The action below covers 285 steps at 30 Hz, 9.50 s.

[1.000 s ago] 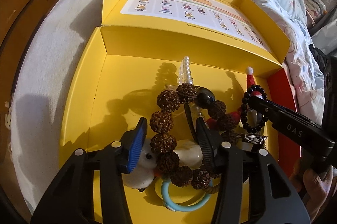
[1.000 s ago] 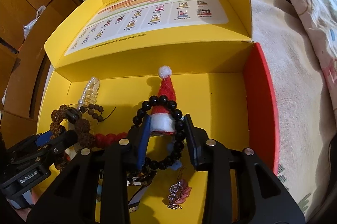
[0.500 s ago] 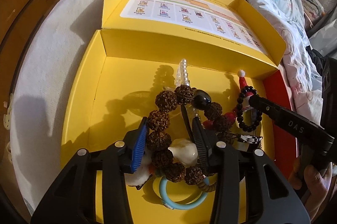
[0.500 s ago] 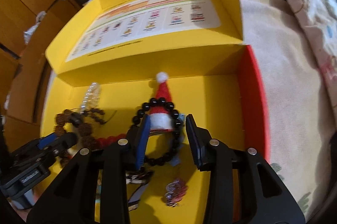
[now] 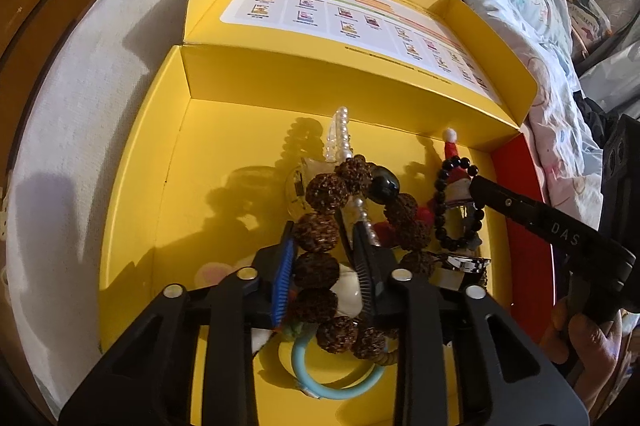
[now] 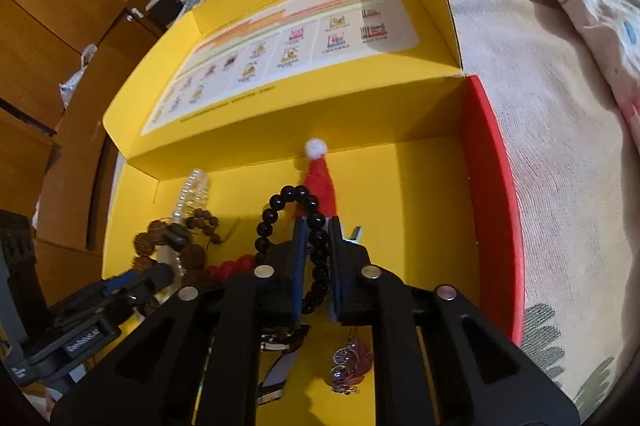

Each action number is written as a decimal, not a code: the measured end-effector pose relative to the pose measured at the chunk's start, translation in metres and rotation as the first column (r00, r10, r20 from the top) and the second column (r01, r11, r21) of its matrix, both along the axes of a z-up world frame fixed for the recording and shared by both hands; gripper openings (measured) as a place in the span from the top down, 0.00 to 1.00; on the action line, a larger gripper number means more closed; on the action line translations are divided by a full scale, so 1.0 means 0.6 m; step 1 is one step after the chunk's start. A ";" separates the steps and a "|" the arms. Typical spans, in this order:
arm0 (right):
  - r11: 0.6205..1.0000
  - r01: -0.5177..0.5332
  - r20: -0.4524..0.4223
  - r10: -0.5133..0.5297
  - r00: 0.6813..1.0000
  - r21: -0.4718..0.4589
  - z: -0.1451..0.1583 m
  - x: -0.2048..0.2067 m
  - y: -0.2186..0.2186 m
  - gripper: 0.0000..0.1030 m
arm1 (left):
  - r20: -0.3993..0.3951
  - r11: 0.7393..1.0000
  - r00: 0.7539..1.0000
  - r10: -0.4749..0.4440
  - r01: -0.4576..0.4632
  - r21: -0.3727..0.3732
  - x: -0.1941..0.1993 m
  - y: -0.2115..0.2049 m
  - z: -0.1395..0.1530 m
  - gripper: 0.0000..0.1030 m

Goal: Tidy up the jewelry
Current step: 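Lift both bracelets out of the box and lower them onto the bedspread, then return both tools into the box, left toward the white plush bunny, right toward the watch, then grasp the white plush bunny with the left tool while the right tool grasps the black-strap watch, then carry both items out of the box while the right tool releases the watch on the bedspread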

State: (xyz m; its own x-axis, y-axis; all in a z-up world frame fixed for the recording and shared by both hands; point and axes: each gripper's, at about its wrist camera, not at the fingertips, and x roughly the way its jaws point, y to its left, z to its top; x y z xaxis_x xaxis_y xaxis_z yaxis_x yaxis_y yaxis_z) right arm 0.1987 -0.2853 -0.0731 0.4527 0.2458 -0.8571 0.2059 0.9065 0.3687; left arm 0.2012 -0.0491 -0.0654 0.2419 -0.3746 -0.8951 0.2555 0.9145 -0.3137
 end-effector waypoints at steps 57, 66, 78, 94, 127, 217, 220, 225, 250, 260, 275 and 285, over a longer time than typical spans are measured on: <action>0.998 -0.056 0.262 0.052 0.964 0.007 0.237 -0.271 0.064 0.90 | 0.248 0.989 0.968 -0.033 0.068 -0.134 -0.228 0.042 0.250 0.80; 1.000 -0.023 0.231 0.023 0.973 -0.002 0.201 -0.425 0.039 0.90 | 0.210 0.984 0.971 -0.116 0.141 -0.107 -0.346 0.048 0.200 0.80; 0.998 0.064 0.076 -0.065 0.995 0.012 0.081 -0.450 -0.040 0.90 | 0.090 0.994 0.991 -0.104 0.105 -0.013 -0.343 0.105 0.064 0.80; 0.975 0.220 -0.032 -0.221 0.975 -0.042 0.015 -0.421 -0.168 0.89 | 0.038 0.994 0.998 0.053 -0.056 0.093 -0.276 0.211 -0.009 0.80; 0.966 -0.156 0.047 0.169 0.984 -0.206 0.061 -0.108 0.107 0.40 | 0.051 0.995 0.999 -0.010 0.005 0.099 -0.071 0.054 0.028 0.18; 0.960 -0.228 -0.035 0.226 0.974 -0.159 0.009 -0.061 0.117 0.90 | 0.053 0.997 0.999 0.001 -0.005 0.073 -0.029 0.050 0.000 0.79; 0.961 -0.231 -0.036 0.229 0.973 -0.153 0.007 -0.061 0.118 0.90 | 0.064 0.995 0.998 0.013 -0.019 0.093 -0.028 0.053 0.002 0.47; 0.962 -0.231 -0.036 0.229 0.973 -0.147 0.007 -0.061 0.117 0.90 | 0.059 0.993 0.998 -0.001 -0.006 0.117 -0.028 0.048 -0.006 0.42; 0.965 -0.204 0.004 0.207 0.978 -0.165 0.045 -0.077 0.115 0.91 | 0.083 0.980 0.995 -0.056 0.039 0.195 -0.043 0.029 -0.013 0.66; 0.977 -0.183 0.067 0.191 0.979 -0.106 0.087 -0.094 0.107 0.91 | 0.120 0.991 0.992 -0.030 0.013 0.136 -0.056 0.041 0.033 0.66; 0.986 -0.155 0.219 0.164 0.962 -0.060 0.231 -0.169 0.102 0.91 | 0.216 0.999 0.976 -0.022 0.012 0.047 -0.101 0.055 0.134 0.66; 0.980 -0.169 0.295 0.193 0.936 -0.103 0.330 -0.275 0.110 0.91 | 0.286 0.999 0.957 -0.047 0.045 0.016 -0.170 0.071 0.213 0.66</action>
State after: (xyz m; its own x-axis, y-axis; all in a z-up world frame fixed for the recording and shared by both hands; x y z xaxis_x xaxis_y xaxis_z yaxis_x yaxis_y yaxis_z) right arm 0.0339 -0.2191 0.1251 0.6466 0.2882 -0.7063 -0.0745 0.9453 0.3175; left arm 0.0990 -0.0067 0.0624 0.4708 -0.3837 -0.7944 0.3751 0.9021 -0.2134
